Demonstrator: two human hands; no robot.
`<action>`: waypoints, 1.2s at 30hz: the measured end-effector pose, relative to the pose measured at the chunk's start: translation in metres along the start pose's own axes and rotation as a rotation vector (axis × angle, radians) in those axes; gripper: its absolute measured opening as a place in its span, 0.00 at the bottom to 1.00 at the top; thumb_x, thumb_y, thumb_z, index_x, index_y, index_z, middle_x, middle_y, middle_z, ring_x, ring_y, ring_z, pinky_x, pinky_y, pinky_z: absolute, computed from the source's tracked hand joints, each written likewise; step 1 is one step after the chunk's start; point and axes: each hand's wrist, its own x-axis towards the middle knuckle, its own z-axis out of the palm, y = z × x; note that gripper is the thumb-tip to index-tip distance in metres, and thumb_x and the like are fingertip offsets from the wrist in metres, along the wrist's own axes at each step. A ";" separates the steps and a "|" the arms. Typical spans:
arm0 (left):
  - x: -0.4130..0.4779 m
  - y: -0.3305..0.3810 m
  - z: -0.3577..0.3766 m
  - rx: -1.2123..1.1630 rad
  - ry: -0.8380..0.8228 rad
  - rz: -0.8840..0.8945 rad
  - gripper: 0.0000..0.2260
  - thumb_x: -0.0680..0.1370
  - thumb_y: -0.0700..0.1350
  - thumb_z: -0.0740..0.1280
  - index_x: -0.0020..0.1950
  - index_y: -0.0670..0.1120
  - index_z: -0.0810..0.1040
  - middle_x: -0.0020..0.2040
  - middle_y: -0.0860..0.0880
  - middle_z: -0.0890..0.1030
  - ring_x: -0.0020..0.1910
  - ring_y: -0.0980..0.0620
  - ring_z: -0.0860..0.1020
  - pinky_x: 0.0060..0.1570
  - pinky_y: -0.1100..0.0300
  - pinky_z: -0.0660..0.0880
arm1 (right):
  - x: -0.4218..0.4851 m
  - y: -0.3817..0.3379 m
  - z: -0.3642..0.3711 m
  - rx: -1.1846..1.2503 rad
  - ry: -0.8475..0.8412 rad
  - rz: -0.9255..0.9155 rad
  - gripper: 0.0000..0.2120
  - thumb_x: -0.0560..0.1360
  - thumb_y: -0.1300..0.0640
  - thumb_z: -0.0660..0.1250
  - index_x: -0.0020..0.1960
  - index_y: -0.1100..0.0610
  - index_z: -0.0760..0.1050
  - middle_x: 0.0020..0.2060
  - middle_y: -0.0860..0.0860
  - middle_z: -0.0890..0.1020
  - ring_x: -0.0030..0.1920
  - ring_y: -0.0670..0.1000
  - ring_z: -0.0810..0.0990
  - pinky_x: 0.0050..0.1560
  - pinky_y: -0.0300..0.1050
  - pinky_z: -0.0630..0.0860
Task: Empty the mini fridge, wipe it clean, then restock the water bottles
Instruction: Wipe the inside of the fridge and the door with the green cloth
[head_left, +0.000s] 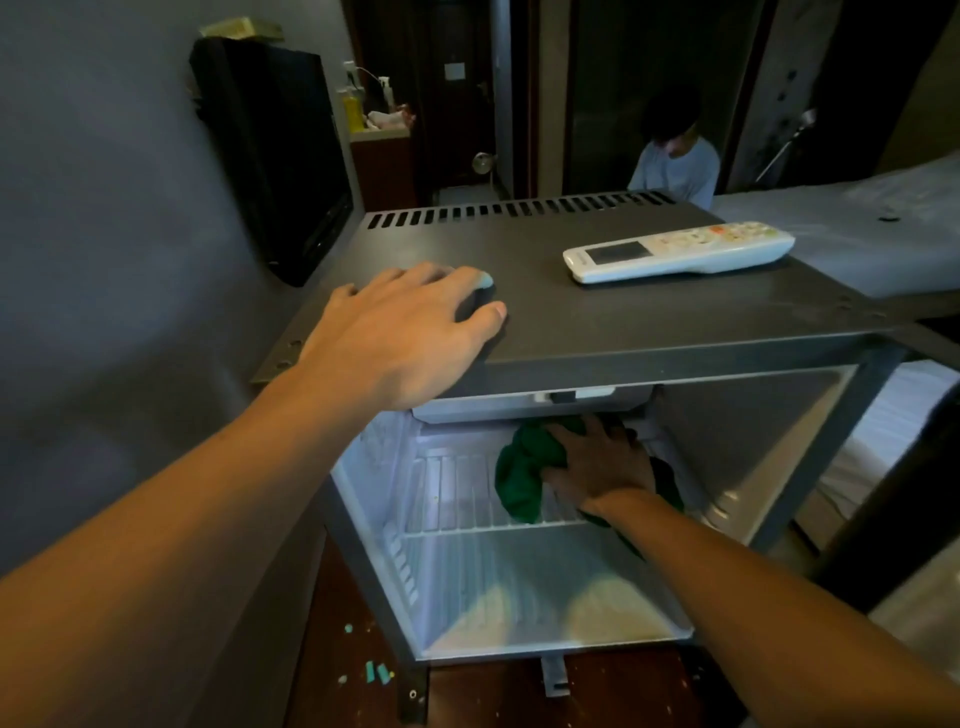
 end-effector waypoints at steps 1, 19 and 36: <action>-0.001 0.001 -0.001 0.007 -0.002 -0.003 0.23 0.79 0.65 0.46 0.73 0.62 0.59 0.74 0.56 0.64 0.72 0.49 0.63 0.66 0.40 0.61 | -0.007 0.000 0.000 0.005 -0.028 -0.015 0.31 0.73 0.34 0.59 0.73 0.36 0.55 0.75 0.50 0.57 0.72 0.61 0.59 0.67 0.55 0.63; -0.004 0.001 0.001 0.007 0.005 -0.057 0.23 0.79 0.66 0.44 0.72 0.64 0.60 0.73 0.58 0.64 0.72 0.49 0.62 0.67 0.38 0.60 | -0.003 -0.025 0.013 0.050 0.081 0.160 0.27 0.74 0.39 0.61 0.71 0.47 0.63 0.71 0.55 0.65 0.67 0.62 0.67 0.65 0.56 0.66; -0.008 0.000 -0.005 -0.002 -0.026 -0.090 0.23 0.79 0.66 0.45 0.70 0.59 0.63 0.73 0.55 0.65 0.71 0.48 0.63 0.66 0.37 0.60 | -0.027 -0.003 0.000 0.029 -0.041 0.160 0.22 0.81 0.49 0.55 0.73 0.49 0.56 0.68 0.61 0.66 0.65 0.64 0.70 0.60 0.56 0.70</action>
